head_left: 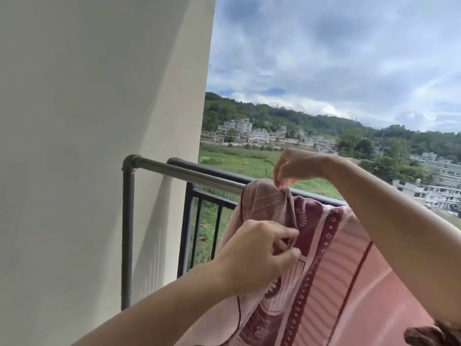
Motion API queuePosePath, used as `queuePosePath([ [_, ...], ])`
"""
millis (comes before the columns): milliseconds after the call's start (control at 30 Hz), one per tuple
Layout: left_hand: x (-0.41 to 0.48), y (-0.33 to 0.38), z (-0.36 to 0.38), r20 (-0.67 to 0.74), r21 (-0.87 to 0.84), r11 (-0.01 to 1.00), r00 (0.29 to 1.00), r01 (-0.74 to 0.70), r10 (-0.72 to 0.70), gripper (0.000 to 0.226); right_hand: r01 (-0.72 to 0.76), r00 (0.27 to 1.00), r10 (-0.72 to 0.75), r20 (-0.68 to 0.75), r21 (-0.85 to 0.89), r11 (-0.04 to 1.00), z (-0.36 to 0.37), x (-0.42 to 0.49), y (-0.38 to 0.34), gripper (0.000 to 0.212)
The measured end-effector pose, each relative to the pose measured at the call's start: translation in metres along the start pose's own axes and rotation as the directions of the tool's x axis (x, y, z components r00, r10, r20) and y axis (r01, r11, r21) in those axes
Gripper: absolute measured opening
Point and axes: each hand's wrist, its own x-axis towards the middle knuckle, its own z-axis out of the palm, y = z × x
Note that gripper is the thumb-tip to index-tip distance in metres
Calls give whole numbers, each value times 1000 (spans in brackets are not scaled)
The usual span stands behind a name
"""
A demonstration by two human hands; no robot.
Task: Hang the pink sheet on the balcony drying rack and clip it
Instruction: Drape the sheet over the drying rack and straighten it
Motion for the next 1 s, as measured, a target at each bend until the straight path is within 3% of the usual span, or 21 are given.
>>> queuePosePath([
  [33, -3, -2, -1, -41, -44, 999, 999, -3, 1, 27, 35, 998, -34, -45, 35, 999, 0, 0, -2, 28],
  [100, -6, -10, -8, -255, -123, 992, 965, 29, -59, 16, 112, 987, -100, -122, 98, 989, 0, 1, -8, 22],
  [200, -1, -33, -26, -577, -125, 976, 787, 181, -220, 18, 178, 981, -167, -100, 115, 977, 3, 1, -22, 18],
  [233, 2, -40, -31, -590, -153, 961, 759, 231, -276, 17, 188, 981, -180, -72, 131, 973, 5, 1, -25, 21],
  [300, 7, -49, -38, -497, -237, 928, 784, 288, -371, 21, 194, 981, -191, -36, 179, 964, 8, 1, -28, 26],
  [400, 14, -45, -35, -413, -313, 905, 817, 287, -402, 20, 203, 979, -200, -37, 182, 962, 10, 0, -30, 21],
  [600, 21, -35, -45, -498, -295, 924, 787, 243, -365, 6, 212, 976, -215, -12, 242, 947, 10, 5, -28, 25],
  [733, 41, -38, -80, -490, -427, 868, 742, 254, -458, 20, 191, 969, -239, 65, 418, 888, 16, 19, -35, 25],
  [833, 54, -48, -97, -528, -290, 903, 734, 316, -427, 20, 139, 963, -242, 117, 552, 822, 22, 36, -47, 27],
  [900, 56, -57, -106, -566, -233, 918, 723, 321, -396, 19, 153, 972, -223, 71, 529, 835, 23, 51, -57, 24],
  [1000, 55, -78, -125, -576, -212, 924, 722, 319, -382, 15, 167, 977, -199, 80, 303, 938, 24, 70, -74, 19],
])
